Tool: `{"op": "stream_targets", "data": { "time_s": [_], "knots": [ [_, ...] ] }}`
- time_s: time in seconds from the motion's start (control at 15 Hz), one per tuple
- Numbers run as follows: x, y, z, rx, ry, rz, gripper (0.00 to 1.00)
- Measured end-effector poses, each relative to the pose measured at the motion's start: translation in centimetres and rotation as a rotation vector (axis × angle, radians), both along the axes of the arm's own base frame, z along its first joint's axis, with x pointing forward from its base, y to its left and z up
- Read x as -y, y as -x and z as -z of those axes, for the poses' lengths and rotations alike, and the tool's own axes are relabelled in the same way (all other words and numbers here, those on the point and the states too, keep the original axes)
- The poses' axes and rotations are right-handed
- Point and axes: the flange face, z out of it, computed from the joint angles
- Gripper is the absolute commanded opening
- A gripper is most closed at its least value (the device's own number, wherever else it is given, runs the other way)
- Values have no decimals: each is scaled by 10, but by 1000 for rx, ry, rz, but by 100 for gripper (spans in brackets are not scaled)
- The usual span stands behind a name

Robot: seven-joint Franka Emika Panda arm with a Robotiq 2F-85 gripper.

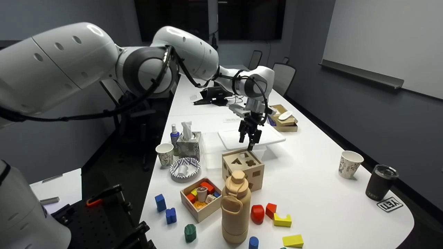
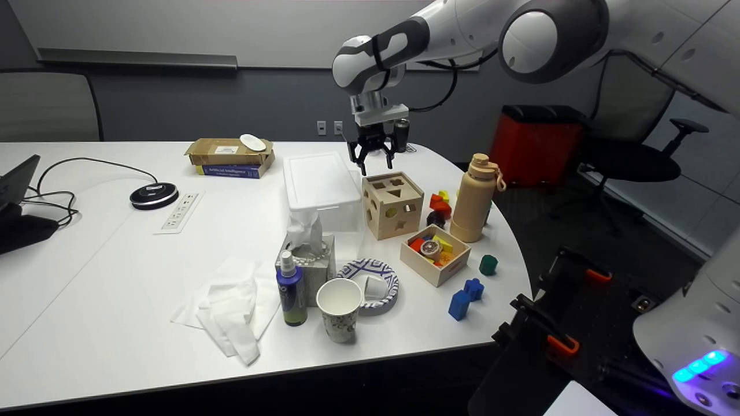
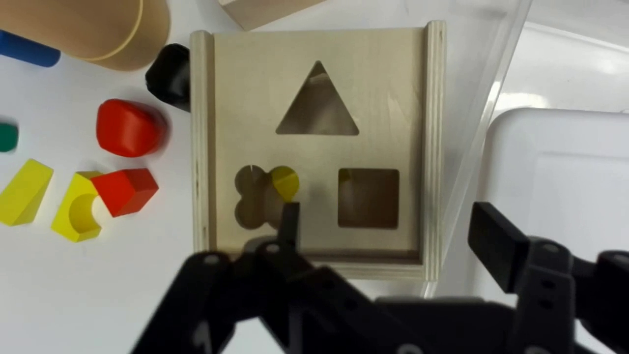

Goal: Close the lid on the box, then pick up the yellow and blue objects and put them in the box

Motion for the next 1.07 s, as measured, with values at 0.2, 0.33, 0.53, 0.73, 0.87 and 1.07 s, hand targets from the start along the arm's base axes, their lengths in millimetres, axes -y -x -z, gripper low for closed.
{"op": "stream_targets", "data": {
  "time_s": [0.2, 0.33, 0.53, 0.73, 0.87, 1.07],
  "knots": [
    [-6, -3, -18, 11, -5, -6, 100],
    [-17, -2, -33, 17, -12, -19, 100],
    [-46, 9, -47, -4, -25, -52, 100],
    [-70, 26, -43, -28, -28, -77, 100],
    [-79, 39, -34, -48, -31, -67, 100],
    [-83, 64, -16, -88, -43, -3, 100]
  ]
}}
